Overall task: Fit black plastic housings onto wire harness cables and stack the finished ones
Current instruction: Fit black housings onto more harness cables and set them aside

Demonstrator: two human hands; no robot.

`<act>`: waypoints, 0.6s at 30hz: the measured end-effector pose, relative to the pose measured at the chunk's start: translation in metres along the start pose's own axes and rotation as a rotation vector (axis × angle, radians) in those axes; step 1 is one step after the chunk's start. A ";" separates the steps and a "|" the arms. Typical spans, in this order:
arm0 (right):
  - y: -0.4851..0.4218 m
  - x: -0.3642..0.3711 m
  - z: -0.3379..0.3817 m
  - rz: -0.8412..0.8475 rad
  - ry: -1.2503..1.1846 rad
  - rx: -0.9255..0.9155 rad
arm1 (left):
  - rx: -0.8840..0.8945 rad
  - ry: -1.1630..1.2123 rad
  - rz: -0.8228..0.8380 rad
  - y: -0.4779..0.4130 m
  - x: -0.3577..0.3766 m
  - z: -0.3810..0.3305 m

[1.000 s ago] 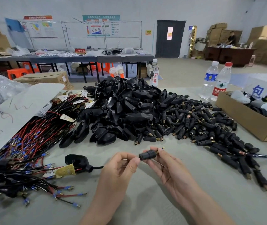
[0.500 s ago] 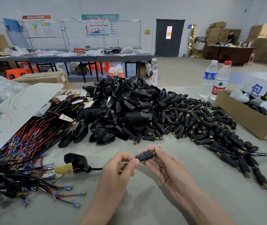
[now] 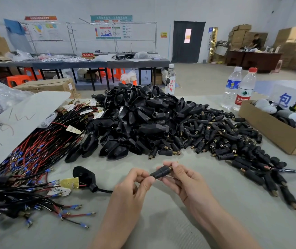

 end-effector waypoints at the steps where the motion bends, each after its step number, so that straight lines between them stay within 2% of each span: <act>1: 0.000 -0.001 0.001 -0.003 -0.013 -0.002 | 0.002 -0.004 0.026 0.000 0.001 0.000; 4: -0.002 -0.007 0.004 -0.028 -0.059 0.005 | 0.041 -0.032 0.086 0.000 0.005 -0.001; 8: -0.003 -0.011 0.005 -0.041 -0.047 0.025 | 0.029 -0.073 0.059 -0.001 0.003 0.000; 13: -0.002 -0.016 0.008 -0.083 0.118 -0.027 | -0.010 -0.222 0.055 0.001 0.001 0.002; 16: -0.002 -0.017 0.008 -0.086 0.186 -0.050 | 0.038 -0.362 0.030 0.003 0.000 -0.003; 18: -0.002 -0.017 0.010 -0.100 0.231 -0.062 | 0.074 -0.340 -0.002 0.004 -0.002 -0.004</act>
Point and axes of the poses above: each hand's wrist, its own y-axis away from the middle knuckle, its own x-axis out of the palm, z = x × y, the point moved 6 cm from there along -y, towards the middle knuckle, and after that the axes turned 5 degrees about -y, right-handed, at the moved point
